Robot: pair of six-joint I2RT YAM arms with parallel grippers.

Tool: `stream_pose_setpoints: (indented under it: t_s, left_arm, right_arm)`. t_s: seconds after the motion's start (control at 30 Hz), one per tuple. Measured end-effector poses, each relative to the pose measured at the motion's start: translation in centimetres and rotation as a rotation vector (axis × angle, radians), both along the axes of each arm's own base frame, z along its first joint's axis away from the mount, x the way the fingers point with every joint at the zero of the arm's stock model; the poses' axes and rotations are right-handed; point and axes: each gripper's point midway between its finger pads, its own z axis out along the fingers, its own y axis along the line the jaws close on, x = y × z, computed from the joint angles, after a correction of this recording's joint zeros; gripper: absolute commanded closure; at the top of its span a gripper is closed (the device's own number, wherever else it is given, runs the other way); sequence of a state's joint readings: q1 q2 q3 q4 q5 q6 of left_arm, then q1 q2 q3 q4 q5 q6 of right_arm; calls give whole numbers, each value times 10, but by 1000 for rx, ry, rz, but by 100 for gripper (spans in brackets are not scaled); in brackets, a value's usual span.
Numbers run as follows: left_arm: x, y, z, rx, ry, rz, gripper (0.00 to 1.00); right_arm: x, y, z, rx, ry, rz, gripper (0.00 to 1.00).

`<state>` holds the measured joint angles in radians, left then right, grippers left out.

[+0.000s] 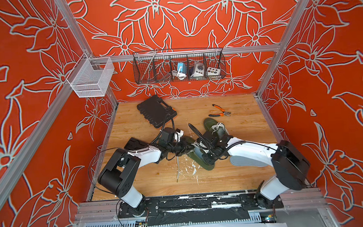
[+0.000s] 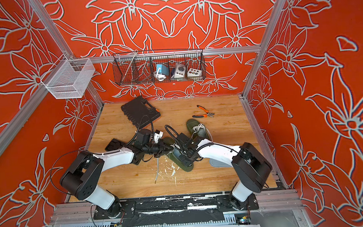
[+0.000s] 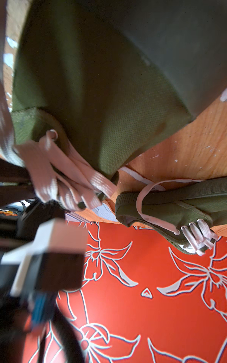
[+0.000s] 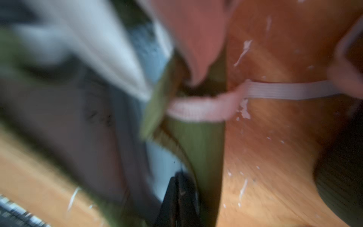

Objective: Insert the insole into the shoe

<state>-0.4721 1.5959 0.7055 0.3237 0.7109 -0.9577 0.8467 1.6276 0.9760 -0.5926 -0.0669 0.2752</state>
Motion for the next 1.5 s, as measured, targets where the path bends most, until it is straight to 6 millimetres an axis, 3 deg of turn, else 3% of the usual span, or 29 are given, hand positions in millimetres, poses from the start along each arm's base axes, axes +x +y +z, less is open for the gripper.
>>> stream_pose_setpoints:
  t_s: [0.37,0.53,0.6,0.67,0.77,0.9,1.37,1.47,1.5]
  left_arm:
    - [0,1,-3,20,-21,-8,100]
    - [0,2,-4,36,-25,-9,100]
    - [1,3,-5,43,-27,-8,100]
    - [1,4,-6,48,-27,-7,100]
    - [1,4,-6,50,-28,-5,100]
    - [1,4,-6,50,-28,-5,100]
    - [1,4,-6,50,-29,-5,100]
    - [1,4,-6,51,-28,-5,100]
    - [1,4,-7,52,-28,-6,100]
  right_arm:
    - [11,1,28,24,-87,-23,91]
    - [18,-4,0,-41,-46,-44,93]
    - [20,-3,8,-38,-54,-39,92]
    - [17,-5,17,-39,-70,-33,86]
    - [15,-10,38,-21,-106,-41,67]
    - [18,-15,58,-6,-167,-52,55]
    - [35,-3,28,-92,-143,-22,41]
    - [41,-9,22,-146,-162,-37,47]
    - [42,-12,22,-162,-170,-40,58]
